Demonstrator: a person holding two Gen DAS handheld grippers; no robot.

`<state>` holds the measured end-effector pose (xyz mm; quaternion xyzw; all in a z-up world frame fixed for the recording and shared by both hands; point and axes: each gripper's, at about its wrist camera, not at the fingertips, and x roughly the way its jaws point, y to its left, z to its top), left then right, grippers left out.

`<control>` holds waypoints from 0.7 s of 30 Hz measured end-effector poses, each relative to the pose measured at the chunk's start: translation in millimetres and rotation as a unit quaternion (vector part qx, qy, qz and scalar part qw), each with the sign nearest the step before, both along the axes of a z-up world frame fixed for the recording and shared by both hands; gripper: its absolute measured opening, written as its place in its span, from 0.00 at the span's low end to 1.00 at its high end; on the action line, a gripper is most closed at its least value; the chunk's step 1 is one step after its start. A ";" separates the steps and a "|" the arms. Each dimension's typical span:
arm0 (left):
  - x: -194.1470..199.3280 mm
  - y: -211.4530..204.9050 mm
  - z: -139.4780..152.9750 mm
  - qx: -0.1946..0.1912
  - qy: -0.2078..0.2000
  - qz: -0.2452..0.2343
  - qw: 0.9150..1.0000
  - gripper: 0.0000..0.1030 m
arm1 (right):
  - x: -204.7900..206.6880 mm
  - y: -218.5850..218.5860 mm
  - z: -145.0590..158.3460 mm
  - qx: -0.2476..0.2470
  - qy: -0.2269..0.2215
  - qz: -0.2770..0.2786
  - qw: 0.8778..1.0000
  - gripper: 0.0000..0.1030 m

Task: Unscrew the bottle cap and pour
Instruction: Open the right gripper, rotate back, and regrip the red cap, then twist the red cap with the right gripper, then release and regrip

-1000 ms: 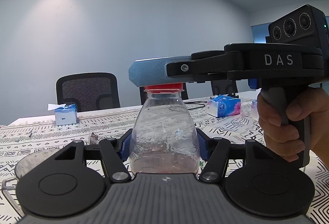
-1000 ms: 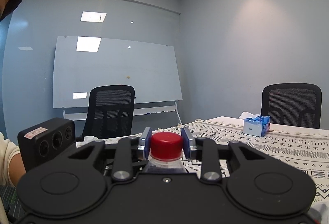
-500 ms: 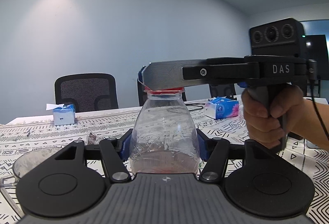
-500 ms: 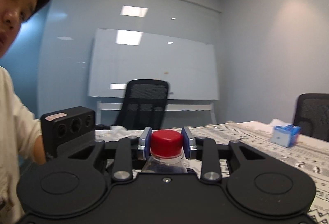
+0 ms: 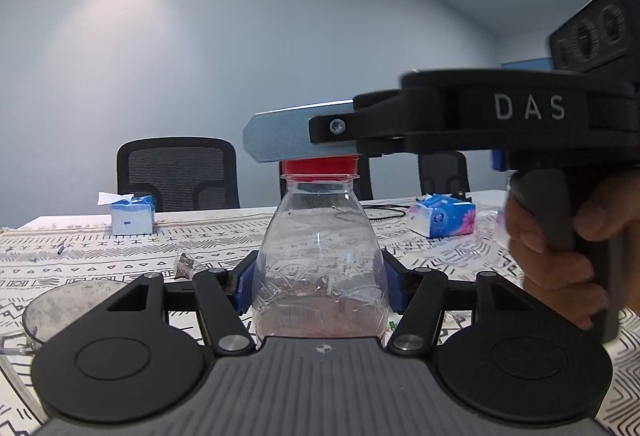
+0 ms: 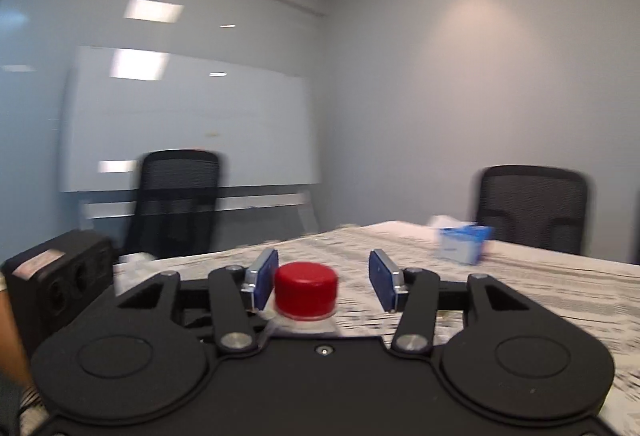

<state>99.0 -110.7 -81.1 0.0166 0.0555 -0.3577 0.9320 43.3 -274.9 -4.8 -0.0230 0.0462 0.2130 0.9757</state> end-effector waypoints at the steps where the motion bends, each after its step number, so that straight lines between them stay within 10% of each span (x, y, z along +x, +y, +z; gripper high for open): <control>1: -0.1 -0.1 0.1 0.000 -0.001 0.002 1.000 0.56 | -1.6 4.3 -0.1 0.000 0.002 -0.017 1.000 0.55; 12: 2.7 1.1 1.8 -0.005 0.004 0.013 1.000 0.56 | -12.7 31.5 -7.1 0.016 0.034 -0.098 0.994 0.32; 21: -6.9 1.0 2.6 -0.002 0.001 -0.004 1.000 0.56 | 2.1 -2.0 -5.3 0.008 0.040 0.018 0.999 0.32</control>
